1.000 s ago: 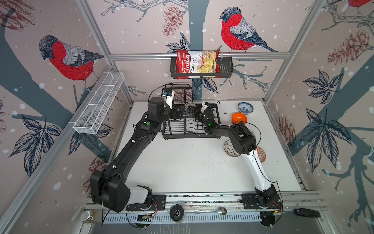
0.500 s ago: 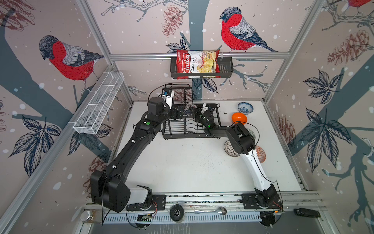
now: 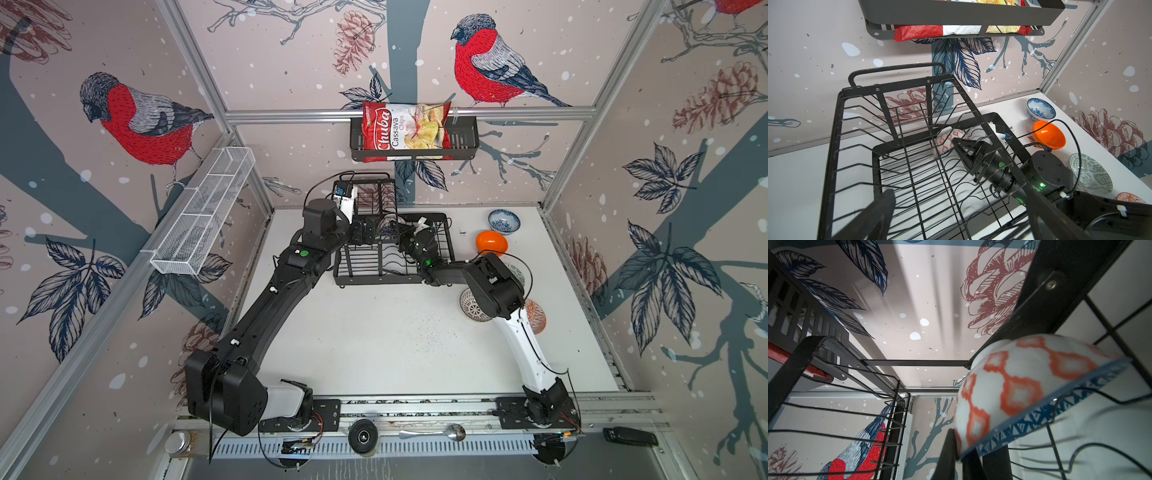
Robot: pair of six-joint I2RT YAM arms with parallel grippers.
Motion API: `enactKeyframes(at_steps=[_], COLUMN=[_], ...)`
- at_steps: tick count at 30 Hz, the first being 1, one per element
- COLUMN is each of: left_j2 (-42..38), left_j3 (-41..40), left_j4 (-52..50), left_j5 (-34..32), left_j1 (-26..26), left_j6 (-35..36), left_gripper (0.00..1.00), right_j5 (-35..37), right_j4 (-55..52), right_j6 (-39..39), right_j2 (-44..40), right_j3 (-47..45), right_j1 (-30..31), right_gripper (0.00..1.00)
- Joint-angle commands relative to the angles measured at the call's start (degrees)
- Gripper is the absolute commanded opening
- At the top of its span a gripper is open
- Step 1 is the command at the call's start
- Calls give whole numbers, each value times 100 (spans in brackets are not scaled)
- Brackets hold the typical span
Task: Load bowls into a dish rack
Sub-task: Place the bowl in the dish rack.
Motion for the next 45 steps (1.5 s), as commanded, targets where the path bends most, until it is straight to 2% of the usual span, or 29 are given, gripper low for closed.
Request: enactKeyframes(at_steps=[1,10,13,21,31,40,45], left_j2=[-42,-62,-68,-94,-119,-164,-190], left_j3=[-1,-9,-5,-9,-9,-27,-45], left_j4=[299,295,286,291,282,291,291], left_j5=[51,4,-14,-32,-56,-229,-397], left_j1=[26,26,26,26,29,28,27], left_j6=[-45,-37,-37,-32,-19,-15,-53], left_gripper=[97,97,97,97,97,97,97], right_j5=[123,246,225,184,63,110,32], right_j4=[-421,-630,-640,-834,-842,-886,-833], right_j6=[208,200,192,115,35,-72,-289], right_j2=[-79,-174,-175,-243,-385,-794,-1114], right_j3=[-71,-3,23,158,222,-157,-533], right_j1=[27,41,37,10,-7,-93,-189], right_gripper=[6,13,19,27,31,36,43])
